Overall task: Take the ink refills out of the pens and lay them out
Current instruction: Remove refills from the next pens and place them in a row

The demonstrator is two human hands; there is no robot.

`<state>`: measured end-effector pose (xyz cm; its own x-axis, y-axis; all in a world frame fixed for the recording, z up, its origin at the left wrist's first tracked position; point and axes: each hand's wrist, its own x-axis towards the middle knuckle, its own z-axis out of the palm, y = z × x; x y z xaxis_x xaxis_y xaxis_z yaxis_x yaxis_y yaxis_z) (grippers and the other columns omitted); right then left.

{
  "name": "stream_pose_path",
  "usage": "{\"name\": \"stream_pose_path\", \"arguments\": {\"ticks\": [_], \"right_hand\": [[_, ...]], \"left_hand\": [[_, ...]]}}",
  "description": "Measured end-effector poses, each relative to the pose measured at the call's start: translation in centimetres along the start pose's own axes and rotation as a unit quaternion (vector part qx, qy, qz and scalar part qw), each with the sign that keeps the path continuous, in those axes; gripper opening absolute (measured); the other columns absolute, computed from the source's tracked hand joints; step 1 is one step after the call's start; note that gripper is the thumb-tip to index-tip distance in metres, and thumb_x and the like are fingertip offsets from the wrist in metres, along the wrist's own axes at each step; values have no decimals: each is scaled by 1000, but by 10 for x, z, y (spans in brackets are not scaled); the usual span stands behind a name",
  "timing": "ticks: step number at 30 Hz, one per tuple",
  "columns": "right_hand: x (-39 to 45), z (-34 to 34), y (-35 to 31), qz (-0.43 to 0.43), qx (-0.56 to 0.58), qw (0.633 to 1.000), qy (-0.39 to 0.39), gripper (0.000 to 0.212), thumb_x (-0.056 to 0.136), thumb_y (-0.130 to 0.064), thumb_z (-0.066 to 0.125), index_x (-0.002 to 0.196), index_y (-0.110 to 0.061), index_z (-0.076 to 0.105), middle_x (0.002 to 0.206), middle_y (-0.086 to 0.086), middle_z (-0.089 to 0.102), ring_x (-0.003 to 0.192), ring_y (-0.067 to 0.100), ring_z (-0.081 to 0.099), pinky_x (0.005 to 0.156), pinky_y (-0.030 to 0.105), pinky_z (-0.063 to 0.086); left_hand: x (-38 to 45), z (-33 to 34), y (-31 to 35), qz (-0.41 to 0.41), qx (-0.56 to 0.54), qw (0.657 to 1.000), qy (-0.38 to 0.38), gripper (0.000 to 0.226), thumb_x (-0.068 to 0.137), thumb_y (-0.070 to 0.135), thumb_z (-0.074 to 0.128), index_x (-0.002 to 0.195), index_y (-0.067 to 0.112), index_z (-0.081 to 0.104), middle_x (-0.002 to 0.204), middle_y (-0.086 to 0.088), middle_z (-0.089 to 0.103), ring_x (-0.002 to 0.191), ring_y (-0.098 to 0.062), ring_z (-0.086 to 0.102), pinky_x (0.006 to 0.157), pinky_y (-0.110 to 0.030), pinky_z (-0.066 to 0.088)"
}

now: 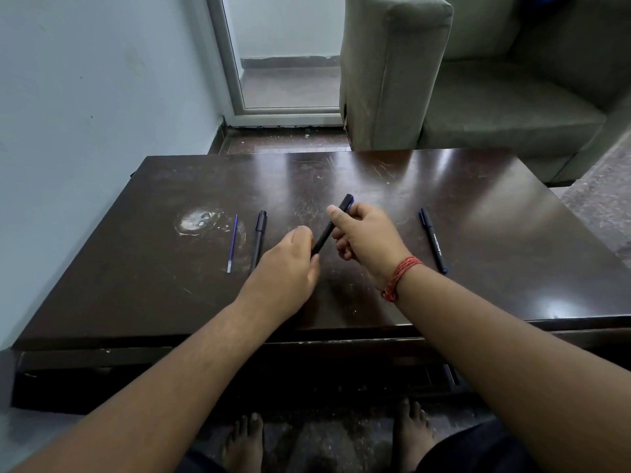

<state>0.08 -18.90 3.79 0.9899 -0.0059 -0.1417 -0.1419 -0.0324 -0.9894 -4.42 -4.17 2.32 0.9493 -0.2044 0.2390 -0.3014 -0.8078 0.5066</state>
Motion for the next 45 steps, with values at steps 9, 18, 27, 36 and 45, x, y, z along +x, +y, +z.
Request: {"name": "stream_pose_path", "arguments": {"ticks": [9, 18, 27, 36, 45], "right_hand": [[-6, 6, -1, 3, 9, 992, -126, 21, 95, -21, 64, 95, -1, 60, 68, 11, 60, 49, 16, 55, 43, 25, 44], [-5, 1, -4, 0, 14, 990, -142, 20, 96, -22, 63, 85, -5, 59, 61, 8, 61, 49, 19, 56, 45, 27, 46], [2, -14, -17, -20, 62, 995, -71, 12, 97, -13, 58, 91, -4, 59, 65, 7, 59, 53, 17, 57, 48, 27, 49], [14, -15, 17, -201, -503, 840, 23, 17, 89, -19, 58, 78, -14, 47, 76, 1, 52, 71, 23, 47, 63, 28, 31], [22, 7, 26, -229, -602, 764, 38, 14, 95, -24, 52, 90, -12, 49, 87, 10, 63, 82, 30, 61, 65, 37, 50]], "left_hand": [[2, -3, 1, -27, -131, 991, 24, 12, 104, 19, 44, 92, 21, 44, 75, 9, 54, 65, -2, 53, 58, -22, 35], [12, -8, -3, -44, -140, 989, 16, 21, 102, 26, 49, 84, 19, 56, 57, 6, 49, 47, -8, 42, 46, -20, 33], [17, -6, -6, -104, -164, 981, 12, 43, 102, 44, 46, 82, 8, 60, 53, 9, 44, 48, -4, 40, 48, -19, 33], [15, -11, -23, -130, -129, 983, 22, 25, 105, 28, 40, 94, 12, 57, 61, 0, 52, 52, -16, 45, 52, -33, 34], [10, -8, -27, -90, -72, 993, 3, 23, 104, 31, 40, 90, 18, 53, 62, -1, 58, 56, -23, 55, 58, -46, 48]]}}
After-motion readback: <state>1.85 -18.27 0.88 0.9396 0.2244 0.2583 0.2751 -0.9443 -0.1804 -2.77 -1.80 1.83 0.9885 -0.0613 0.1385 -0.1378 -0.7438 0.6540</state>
